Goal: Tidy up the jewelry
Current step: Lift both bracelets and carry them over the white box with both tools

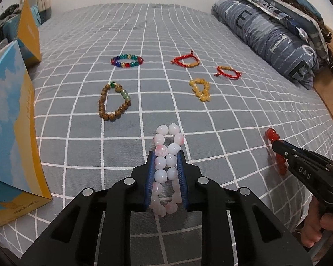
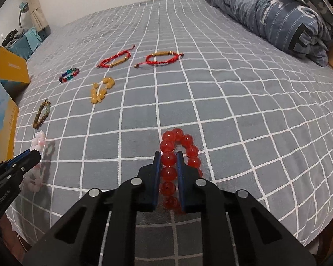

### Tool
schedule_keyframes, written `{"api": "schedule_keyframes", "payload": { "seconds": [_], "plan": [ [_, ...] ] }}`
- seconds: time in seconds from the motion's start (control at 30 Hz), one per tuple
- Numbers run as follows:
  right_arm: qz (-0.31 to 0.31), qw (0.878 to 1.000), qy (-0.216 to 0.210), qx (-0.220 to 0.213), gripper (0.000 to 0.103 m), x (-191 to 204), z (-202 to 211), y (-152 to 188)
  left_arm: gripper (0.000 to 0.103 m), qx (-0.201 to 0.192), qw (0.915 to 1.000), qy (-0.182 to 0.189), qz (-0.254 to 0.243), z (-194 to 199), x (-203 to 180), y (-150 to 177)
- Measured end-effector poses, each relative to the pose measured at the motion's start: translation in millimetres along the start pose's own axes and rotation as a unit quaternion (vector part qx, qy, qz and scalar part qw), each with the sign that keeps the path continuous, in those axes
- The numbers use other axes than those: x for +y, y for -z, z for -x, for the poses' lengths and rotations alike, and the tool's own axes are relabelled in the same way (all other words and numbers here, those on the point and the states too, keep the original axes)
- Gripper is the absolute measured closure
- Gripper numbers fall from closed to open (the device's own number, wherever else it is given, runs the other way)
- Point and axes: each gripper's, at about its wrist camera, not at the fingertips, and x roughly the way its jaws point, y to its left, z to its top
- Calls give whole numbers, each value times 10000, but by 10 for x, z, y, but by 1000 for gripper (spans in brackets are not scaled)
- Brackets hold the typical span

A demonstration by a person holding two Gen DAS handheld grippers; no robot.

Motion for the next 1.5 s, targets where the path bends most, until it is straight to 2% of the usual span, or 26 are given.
{"api": "schedule_keyframes", "payload": {
  "seconds": [0.57,0.97,1.5],
  "plan": [
    [-34,9987,-66,-495,90,-10,297,-20,84,-464,9988,-108,-110,282,-42,-32],
    [59,9969,-100,-784,90,84,621,10,83,-836,9961,-228,-156,616,-71,7],
    [197,9936,-115,-1110,90,240,1115,77,83,-1126,9930,-319,-126,1087,-40,82]
  ]
}}
